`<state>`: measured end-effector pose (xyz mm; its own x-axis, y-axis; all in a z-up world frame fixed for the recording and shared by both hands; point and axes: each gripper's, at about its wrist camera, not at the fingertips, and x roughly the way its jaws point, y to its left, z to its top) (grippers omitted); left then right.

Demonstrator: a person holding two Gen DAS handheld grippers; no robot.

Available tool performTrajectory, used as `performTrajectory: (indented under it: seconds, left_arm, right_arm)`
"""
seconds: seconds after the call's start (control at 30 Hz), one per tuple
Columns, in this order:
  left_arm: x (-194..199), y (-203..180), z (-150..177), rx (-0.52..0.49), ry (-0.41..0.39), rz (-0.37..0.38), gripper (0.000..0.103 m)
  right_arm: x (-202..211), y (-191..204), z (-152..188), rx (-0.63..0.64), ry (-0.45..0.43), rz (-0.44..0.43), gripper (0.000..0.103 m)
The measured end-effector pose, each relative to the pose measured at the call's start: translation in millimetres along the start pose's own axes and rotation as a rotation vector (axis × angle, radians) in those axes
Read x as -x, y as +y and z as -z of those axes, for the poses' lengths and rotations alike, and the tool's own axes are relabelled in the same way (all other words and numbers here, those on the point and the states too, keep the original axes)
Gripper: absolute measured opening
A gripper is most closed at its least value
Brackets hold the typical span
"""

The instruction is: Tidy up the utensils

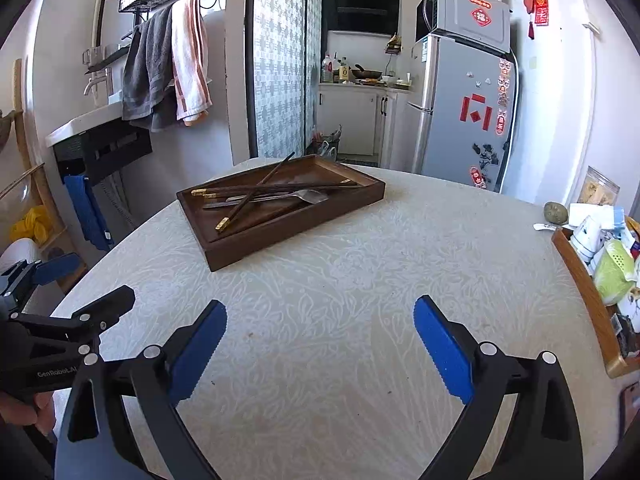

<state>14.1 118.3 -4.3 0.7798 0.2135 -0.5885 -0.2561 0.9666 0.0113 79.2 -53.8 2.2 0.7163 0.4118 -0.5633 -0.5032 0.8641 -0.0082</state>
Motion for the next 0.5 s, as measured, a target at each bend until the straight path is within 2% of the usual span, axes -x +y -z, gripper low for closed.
performTrajectory:
  seconds: [0.13,0.5]
  left_arm:
    - [4.7,-4.8,-1.0,-0.018,-0.017,0.035,0.1]
    - [15.9,-1.7,-8.1,-0.033,-0.079,0.065,0.1]
  right_arm:
    - [2.7,1.1,0.1,0.008,-0.008,0.003,0.096]
    - [9.2,-2.0,-0.1,0.015,-0.024,0.023,0.097]
